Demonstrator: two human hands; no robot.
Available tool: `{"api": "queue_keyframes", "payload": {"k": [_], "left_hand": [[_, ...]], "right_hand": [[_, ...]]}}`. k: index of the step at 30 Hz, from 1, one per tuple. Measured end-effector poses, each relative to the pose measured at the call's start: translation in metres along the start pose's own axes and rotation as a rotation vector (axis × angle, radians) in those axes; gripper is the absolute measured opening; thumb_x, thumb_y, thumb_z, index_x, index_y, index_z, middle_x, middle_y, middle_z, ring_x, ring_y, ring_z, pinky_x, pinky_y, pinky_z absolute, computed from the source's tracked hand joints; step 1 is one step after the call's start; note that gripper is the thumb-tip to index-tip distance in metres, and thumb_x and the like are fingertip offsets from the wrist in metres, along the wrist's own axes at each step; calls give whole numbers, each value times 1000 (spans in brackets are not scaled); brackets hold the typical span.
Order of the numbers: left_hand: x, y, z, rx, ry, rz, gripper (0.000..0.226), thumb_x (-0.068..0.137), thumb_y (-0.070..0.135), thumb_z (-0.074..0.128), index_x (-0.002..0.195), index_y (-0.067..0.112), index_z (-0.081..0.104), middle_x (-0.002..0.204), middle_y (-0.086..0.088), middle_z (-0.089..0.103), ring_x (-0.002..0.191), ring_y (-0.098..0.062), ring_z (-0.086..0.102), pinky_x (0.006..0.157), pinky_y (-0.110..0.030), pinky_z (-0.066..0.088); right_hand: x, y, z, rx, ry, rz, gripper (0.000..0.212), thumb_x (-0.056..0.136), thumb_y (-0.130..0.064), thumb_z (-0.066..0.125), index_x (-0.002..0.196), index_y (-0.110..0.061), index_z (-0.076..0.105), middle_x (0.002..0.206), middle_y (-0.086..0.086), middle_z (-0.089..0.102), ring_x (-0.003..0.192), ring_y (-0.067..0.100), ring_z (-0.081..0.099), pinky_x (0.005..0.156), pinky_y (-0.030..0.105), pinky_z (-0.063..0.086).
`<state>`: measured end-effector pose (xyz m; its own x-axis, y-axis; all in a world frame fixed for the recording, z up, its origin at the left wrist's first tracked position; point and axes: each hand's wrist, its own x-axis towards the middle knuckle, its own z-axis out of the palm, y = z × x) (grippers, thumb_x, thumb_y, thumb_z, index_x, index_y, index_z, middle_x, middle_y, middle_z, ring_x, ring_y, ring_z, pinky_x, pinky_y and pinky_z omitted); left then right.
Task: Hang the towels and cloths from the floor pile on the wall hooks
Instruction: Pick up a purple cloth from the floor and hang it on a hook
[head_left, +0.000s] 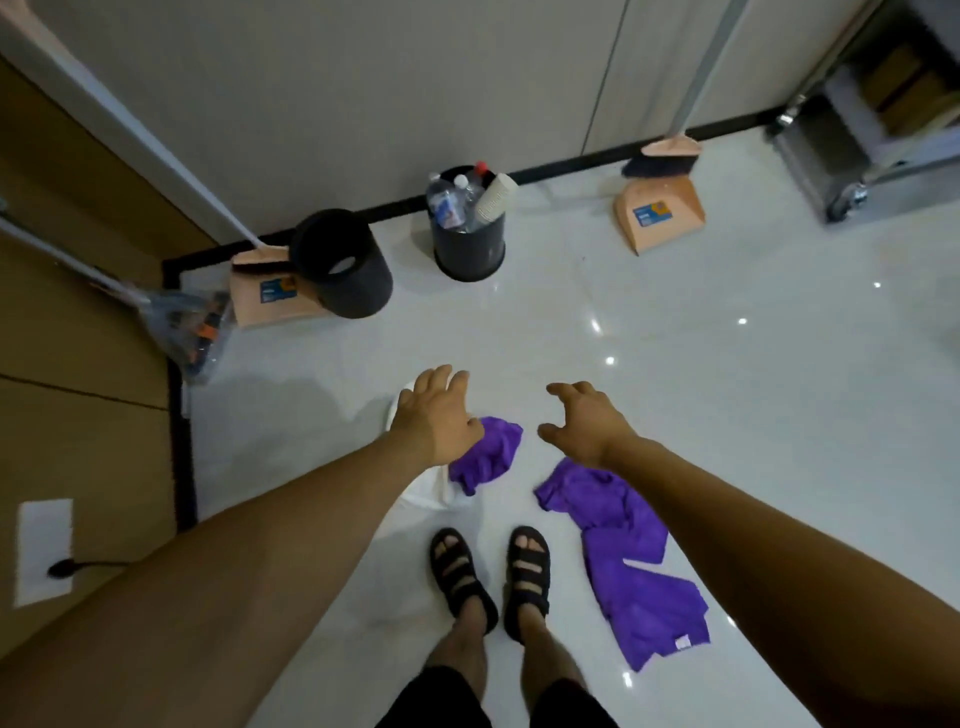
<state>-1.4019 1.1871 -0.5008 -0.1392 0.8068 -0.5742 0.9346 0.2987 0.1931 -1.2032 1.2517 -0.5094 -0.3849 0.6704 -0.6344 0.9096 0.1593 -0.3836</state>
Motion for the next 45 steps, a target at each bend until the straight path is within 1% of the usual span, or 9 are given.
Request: {"api": "queue_keyframes", "payload": {"k": [6, 19, 24, 26, 31, 35, 39, 43, 45], "left_hand": [[67, 38, 116, -16, -122, 126, 64, 87, 39, 52, 143, 15, 32, 150, -7, 32, 137, -28, 29, 108, -42, 33], [219, 71, 434, 30, -267, 312, 55, 92, 35, 51, 141, 18, 35, 148, -6, 33, 135, -26, 29, 106, -41, 34], [245, 63, 502, 9, -256, 351, 48, 91, 32, 53, 135, 16, 42, 144, -6, 39, 130, -25, 37, 104, -38, 39], [249, 60, 513, 10, -268, 353, 48, 91, 31, 52, 136, 15, 42, 144, -6, 39, 129, -25, 37, 105, -39, 39], [236, 60, 500, 33, -339, 331, 52, 93, 32, 51, 140, 14, 38, 145, -7, 38, 128, -26, 39, 104, -40, 40], [199, 81, 445, -9, -467, 320, 61, 90, 37, 56, 144, 18, 33, 143, -8, 39, 127, -27, 41, 103, -43, 39], [164, 109, 355, -192, -473, 350, 81, 81, 42, 68, 148, 22, 27, 146, -5, 37, 130, -24, 41, 106, -41, 38], [140, 131, 241, -438, -351, 399, 85, 77, 31, 75, 148, 27, 28, 142, -1, 40, 129, -17, 43, 106, -34, 38], [131, 133, 182, -452, -305, 445, 70, 78, 26, 74, 140, 26, 42, 126, 4, 48, 120, -17, 49, 101, -31, 41]], "right_hand": [[30, 112, 86, 94, -54, 233, 64, 91, -34, 57, 147, -14, 33, 145, 16, 37, 130, 34, 41, 106, 37, 38], [148, 347, 363, 272, -122, 509, 51, 92, -25, 53, 141, -17, 43, 143, 14, 36, 124, 32, 49, 103, 36, 39], [181, 398, 431, 192, -103, 547, 53, 89, -21, 54, 140, -19, 41, 146, 10, 27, 116, 34, 55, 94, 42, 47], [186, 409, 446, 112, -94, 565, 49, 90, -19, 52, 138, -18, 41, 142, 11, 35, 113, 36, 57, 90, 43, 48], [173, 401, 440, -6, -44, 593, 29, 97, -28, 46, 117, -7, 51, 118, 18, 60, 107, 36, 60, 83, 38, 47], [144, 350, 369, 263, 150, 545, 26, 94, -34, 52, 101, -8, 55, 104, 17, 67, 99, 36, 61, 78, 37, 44], [105, 288, 252, 596, 284, 413, 14, 92, -31, 60, 87, -18, 56, 82, -1, 67, 82, 23, 64, 71, 31, 45], [60, 216, 130, 933, 185, 196, 15, 85, -8, 70, 97, -3, 62, 81, 1, 65, 75, 15, 63, 78, 35, 53], [40, 178, 72, 990, 128, 103, 24, 80, 1, 71, 102, -1, 61, 85, 7, 66, 77, 18, 64, 80, 36, 54]]}}
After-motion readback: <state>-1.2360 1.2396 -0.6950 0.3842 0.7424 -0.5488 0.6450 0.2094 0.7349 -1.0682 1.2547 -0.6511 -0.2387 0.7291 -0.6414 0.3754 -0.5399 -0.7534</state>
